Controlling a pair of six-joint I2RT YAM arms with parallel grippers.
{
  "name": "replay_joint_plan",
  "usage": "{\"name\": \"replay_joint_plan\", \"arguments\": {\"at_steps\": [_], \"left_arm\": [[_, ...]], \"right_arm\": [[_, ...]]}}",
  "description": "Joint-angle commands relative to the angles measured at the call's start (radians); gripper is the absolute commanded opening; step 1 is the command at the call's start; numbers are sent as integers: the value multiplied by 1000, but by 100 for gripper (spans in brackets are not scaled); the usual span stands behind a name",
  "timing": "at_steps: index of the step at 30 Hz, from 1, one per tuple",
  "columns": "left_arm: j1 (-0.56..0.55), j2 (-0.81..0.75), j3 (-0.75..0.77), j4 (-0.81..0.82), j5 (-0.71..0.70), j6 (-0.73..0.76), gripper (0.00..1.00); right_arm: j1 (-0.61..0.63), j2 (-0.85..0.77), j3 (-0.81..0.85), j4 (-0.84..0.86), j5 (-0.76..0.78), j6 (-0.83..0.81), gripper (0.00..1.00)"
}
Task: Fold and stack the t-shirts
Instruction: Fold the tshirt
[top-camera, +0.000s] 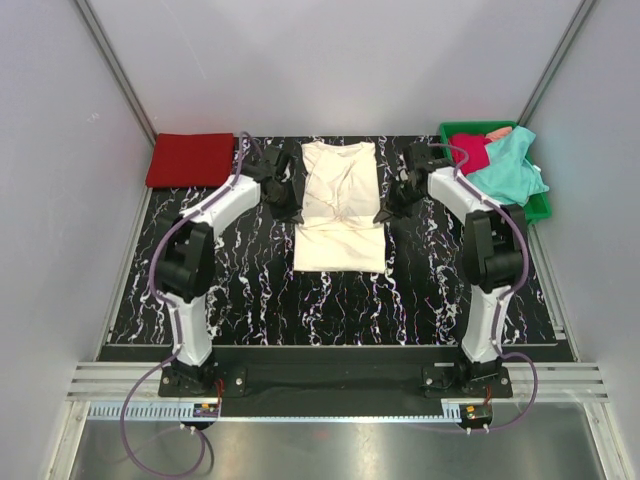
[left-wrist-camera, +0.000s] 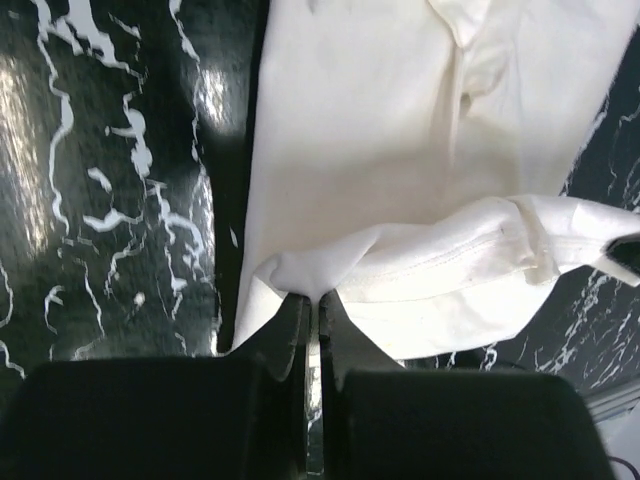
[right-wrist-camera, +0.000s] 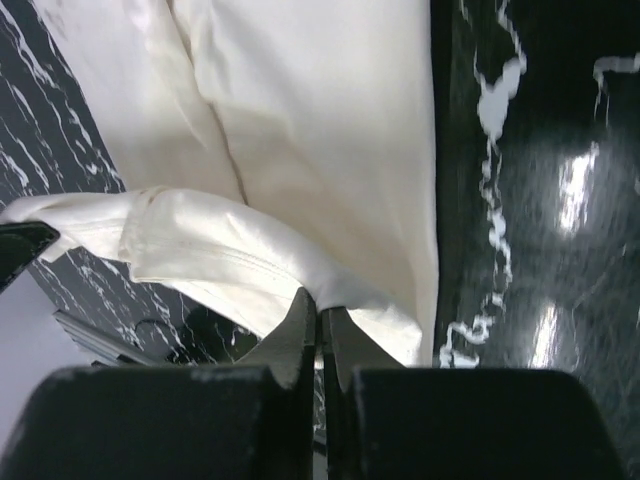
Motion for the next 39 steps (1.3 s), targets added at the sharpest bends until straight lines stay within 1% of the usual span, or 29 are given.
{"name": "replay_joint_plan", "arguments": {"at_steps": [1, 3, 6, 9, 15, 21, 28, 33, 34, 37, 38, 39], "left_arm": [[14, 85, 88, -10, 61, 51, 0], [18, 125, 124, 4, 65, 50, 0], [25, 142, 147, 22, 64, 39, 0], [38, 158, 171, 31, 76, 31, 0], [54, 220, 242, 19, 107, 24, 0], [74, 271, 280, 33, 130, -7, 0], [81, 313, 351, 19, 137, -10, 0], [87, 322, 365, 24, 136, -15, 1], [89, 328, 369, 24, 140, -22, 3], [94, 352, 406, 28, 150, -30, 15], [94, 360, 433, 28, 151, -29, 18], [95, 375, 449, 27, 143, -27, 21]], "right_arm": [[-7, 85, 132, -42, -29, -47, 0], [-8, 132, 181, -63, -22, -51, 0], [-16, 177, 275, -88, -26, -61, 0], [-31, 211, 321, -95, -32, -63, 0], [-45, 263, 381, -104, -52, -61, 0], [-56, 309, 418, -112, -71, -67, 0], [-71, 346, 475, -111, -89, -54, 0], [-76, 363, 521, -117, -91, -43, 0], [-76, 372, 533, -117, -91, -37, 0], [-80, 399, 554, -115, -94, -35, 1], [-86, 407, 560, -112, -92, -35, 4], [-88, 415, 568, -111, -97, -34, 8]]}}
